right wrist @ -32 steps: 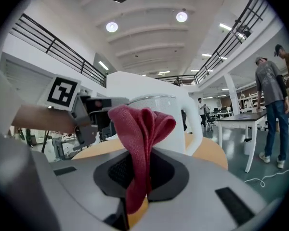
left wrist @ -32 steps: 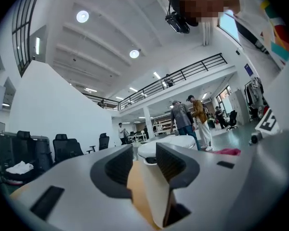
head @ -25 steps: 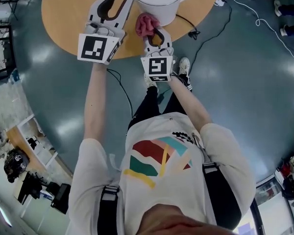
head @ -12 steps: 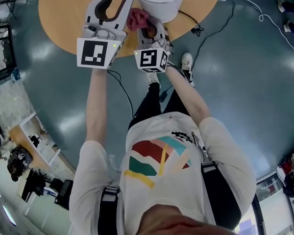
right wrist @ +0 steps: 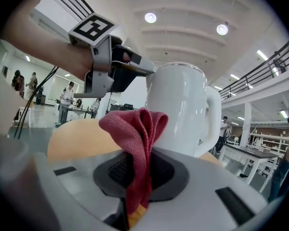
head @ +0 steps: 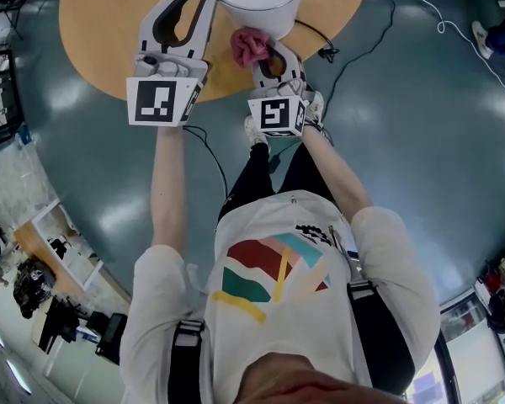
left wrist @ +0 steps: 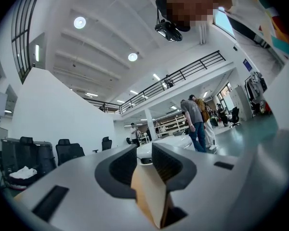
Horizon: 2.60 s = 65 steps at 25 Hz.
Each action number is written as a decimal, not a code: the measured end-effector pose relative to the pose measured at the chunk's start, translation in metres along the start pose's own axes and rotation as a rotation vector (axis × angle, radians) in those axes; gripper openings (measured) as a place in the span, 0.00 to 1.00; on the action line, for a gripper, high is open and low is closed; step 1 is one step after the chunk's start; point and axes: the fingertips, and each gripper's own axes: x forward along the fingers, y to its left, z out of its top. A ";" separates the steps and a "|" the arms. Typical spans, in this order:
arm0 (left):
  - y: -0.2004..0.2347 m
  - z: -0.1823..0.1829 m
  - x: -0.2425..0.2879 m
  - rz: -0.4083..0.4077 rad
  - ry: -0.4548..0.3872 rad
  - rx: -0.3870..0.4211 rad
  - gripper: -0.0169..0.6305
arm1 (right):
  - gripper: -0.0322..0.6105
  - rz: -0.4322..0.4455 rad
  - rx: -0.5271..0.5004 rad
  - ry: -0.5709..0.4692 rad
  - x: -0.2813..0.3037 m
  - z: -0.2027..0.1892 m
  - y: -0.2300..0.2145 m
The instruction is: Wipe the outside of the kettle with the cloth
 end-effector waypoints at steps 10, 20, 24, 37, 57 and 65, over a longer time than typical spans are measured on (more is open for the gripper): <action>0.004 0.001 0.002 0.040 -0.020 -0.043 0.24 | 0.12 -0.082 0.077 0.016 -0.019 -0.014 -0.046; 0.003 0.001 0.011 0.058 -0.017 -0.044 0.24 | 0.12 -0.127 0.134 0.014 -0.010 -0.022 -0.092; 0.001 0.002 0.007 0.062 -0.017 -0.042 0.24 | 0.12 -0.149 0.167 0.018 -0.008 -0.028 -0.105; -0.009 -0.003 0.007 0.067 -0.018 -0.039 0.24 | 0.12 -0.185 0.158 0.036 0.031 -0.040 -0.150; -0.003 -0.022 -0.002 -0.219 0.040 -0.291 0.49 | 0.12 -0.144 0.135 0.056 -0.060 0.014 -0.133; -0.021 -0.023 0.002 -0.283 0.114 -0.230 0.49 | 0.12 -0.047 0.086 -0.009 -0.032 0.055 -0.102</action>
